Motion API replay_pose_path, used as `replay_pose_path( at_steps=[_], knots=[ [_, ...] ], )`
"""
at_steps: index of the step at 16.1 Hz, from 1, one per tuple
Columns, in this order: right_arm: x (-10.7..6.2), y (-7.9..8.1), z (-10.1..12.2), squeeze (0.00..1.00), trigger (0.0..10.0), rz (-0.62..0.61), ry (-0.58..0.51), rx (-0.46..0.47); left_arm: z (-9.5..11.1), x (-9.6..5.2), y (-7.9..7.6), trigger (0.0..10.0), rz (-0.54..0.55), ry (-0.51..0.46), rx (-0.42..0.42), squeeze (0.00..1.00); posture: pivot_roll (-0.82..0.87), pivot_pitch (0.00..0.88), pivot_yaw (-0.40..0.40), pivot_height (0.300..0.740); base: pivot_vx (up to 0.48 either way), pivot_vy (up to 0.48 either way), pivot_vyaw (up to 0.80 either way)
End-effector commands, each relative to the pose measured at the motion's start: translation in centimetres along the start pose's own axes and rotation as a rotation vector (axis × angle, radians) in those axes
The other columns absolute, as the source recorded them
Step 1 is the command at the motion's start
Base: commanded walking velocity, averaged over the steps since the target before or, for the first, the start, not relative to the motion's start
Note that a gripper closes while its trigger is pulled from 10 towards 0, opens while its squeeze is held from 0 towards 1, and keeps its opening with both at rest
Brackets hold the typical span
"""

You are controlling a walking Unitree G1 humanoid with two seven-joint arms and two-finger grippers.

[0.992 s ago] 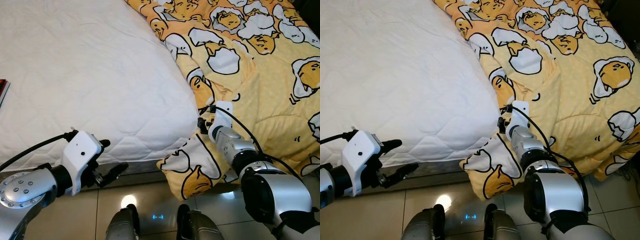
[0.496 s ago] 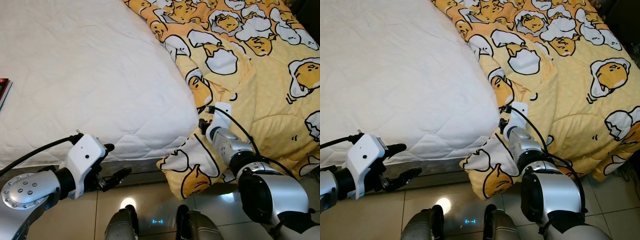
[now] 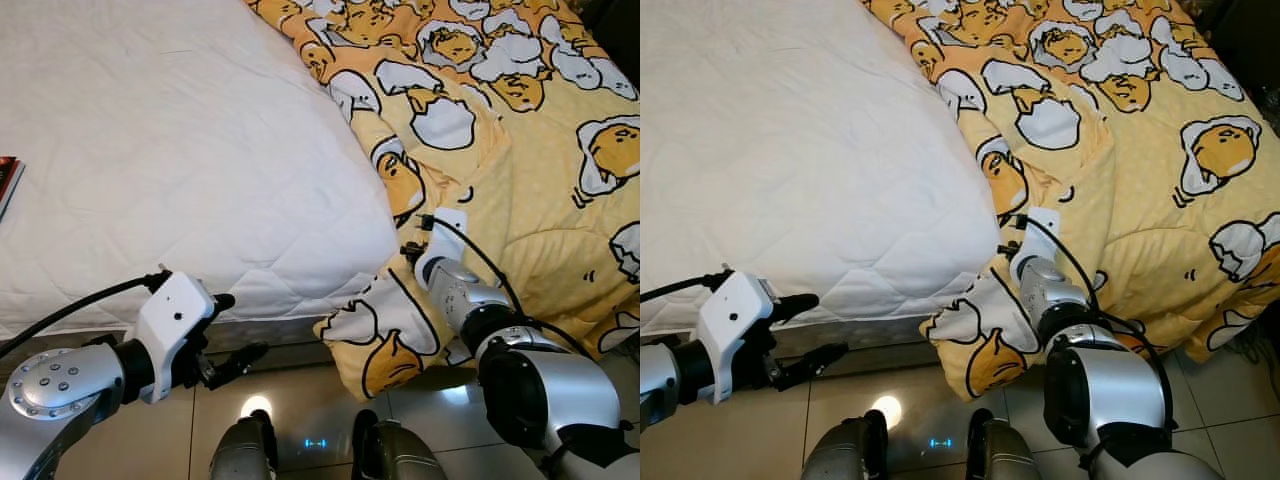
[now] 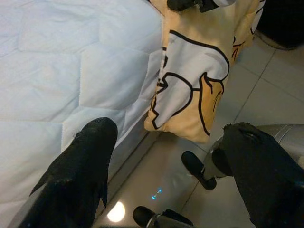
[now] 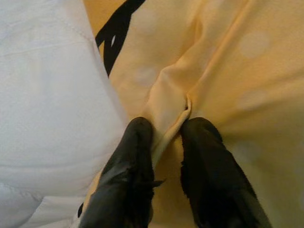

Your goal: Clean up the room

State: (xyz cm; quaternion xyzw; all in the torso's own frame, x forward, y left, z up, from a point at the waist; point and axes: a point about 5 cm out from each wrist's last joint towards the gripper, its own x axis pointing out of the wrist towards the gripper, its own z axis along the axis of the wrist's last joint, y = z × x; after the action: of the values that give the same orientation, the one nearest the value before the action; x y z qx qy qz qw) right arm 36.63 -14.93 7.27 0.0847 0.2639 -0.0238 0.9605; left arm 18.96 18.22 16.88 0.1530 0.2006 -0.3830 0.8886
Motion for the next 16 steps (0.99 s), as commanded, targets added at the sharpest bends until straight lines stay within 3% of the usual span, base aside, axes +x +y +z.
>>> replay_pose_path(
  at_steps=[1,5,9,12,15,16],
  knots=[
    [0.0,-0.7,-1.1,0.0,0.0,-0.016,0.045,0.023,0.0,0.0,-0.4,10.0,-0.02,0.005,-0.004,0.0,0.21,0.254,-0.003,0.74,0.0,0.0,0.0],
    [-0.1,-1.2,-1.3,0.0,0.0,-0.006,0.044,0.032,0.0,0.1,-0.6,10.0,-0.024,0.003,-0.014,0.0,0.2,0.253,-0.004,0.74,0.0,0.0,0.0],
    [-0.2,-1.0,-1.1,0.0,0.0,0.168,0.019,0.026,0.0,0.2,-0.4,10.0,-0.015,-0.008,-0.027,0.0,0.19,0.253,-0.005,0.74,0.0,0.0,0.0],
    [-0.6,0.1,-2.0,0.0,0.0,0.411,0.029,0.008,0.1,0.4,-0.6,10.0,-0.019,-0.016,-0.032,0.0,0.18,0.252,-0.004,0.74,0.0,0.0,0.0],
    [-1.9,2.1,-4.7,0.0,0.0,0.756,0.101,-0.044,0.1,0.5,-0.8,10.0,-0.028,-0.019,-0.04,0.0,0.17,0.252,0.001,0.74,0.0,0.0,0.0],
    [-2.2,2.6,-5.1,0.0,0.0,0.816,0.116,-0.05,0.0,0.5,-0.8,10.0,-0.03,-0.018,-0.041,0.0,0.17,0.252,0.001,0.74,0.0,0.0,0.0]
  ],
)
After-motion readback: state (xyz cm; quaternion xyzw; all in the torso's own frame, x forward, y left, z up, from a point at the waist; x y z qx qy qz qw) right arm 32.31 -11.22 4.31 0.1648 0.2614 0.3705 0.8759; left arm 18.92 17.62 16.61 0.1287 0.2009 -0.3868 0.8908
